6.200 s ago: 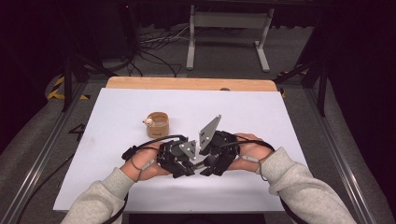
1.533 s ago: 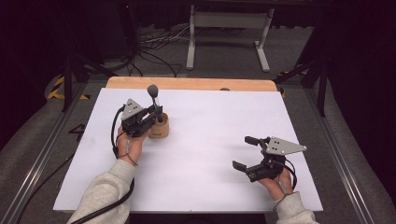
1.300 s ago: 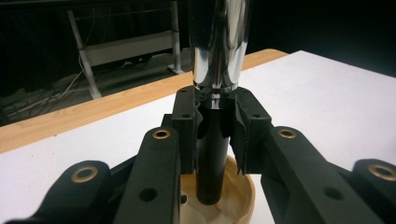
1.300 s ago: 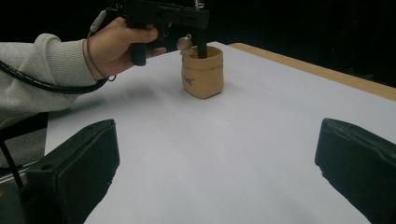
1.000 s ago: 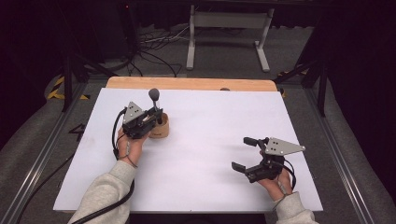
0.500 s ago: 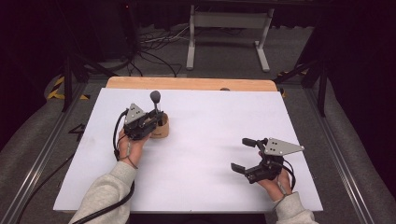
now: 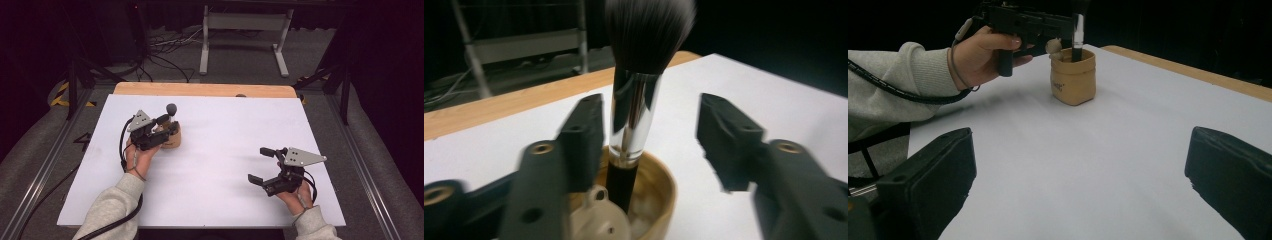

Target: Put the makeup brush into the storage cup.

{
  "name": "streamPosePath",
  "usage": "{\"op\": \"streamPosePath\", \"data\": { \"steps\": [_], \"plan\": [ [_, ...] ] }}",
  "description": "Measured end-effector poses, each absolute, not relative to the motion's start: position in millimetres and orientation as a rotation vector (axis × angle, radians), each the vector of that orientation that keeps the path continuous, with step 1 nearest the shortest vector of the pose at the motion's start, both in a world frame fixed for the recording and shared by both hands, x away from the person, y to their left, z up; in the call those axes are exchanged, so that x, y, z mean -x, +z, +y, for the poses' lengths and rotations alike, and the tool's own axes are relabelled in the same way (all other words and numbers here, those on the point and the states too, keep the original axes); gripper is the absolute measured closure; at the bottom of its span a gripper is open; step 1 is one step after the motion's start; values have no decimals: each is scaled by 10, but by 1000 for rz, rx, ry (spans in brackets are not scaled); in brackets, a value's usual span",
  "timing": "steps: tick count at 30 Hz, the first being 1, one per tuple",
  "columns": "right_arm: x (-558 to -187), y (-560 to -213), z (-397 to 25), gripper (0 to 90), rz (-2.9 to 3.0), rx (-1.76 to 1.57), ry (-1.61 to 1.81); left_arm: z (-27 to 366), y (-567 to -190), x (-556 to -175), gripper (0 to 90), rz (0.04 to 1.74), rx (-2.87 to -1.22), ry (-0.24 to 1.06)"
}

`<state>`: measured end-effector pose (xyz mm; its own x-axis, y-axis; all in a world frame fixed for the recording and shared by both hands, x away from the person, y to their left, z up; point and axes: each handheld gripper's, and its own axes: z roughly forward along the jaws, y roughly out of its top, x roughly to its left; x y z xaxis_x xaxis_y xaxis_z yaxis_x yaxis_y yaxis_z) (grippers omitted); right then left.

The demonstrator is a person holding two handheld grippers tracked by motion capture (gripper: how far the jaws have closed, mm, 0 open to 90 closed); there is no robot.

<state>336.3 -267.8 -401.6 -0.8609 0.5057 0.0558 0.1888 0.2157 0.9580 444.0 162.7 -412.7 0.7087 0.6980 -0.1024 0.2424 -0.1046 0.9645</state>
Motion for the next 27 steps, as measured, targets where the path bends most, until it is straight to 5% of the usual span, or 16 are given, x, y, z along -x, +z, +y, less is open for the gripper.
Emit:
{"op": "streamPosePath", "data": {
  "steps": [7,10,27],
  "plan": [
    [-3408,-4014,-2670,3,2223,-652,1695,1698,-4045,-4384,108,695,-1636,450],
    [-3435,-4003,-2678,1,2219,-652,1694,1721,-4006,-4336,48,672,-1649,454],
    [-3534,-3930,-2748,0,2146,-616,1686,1926,-3833,-3886,14,580,-1651,427]
  ]
}}
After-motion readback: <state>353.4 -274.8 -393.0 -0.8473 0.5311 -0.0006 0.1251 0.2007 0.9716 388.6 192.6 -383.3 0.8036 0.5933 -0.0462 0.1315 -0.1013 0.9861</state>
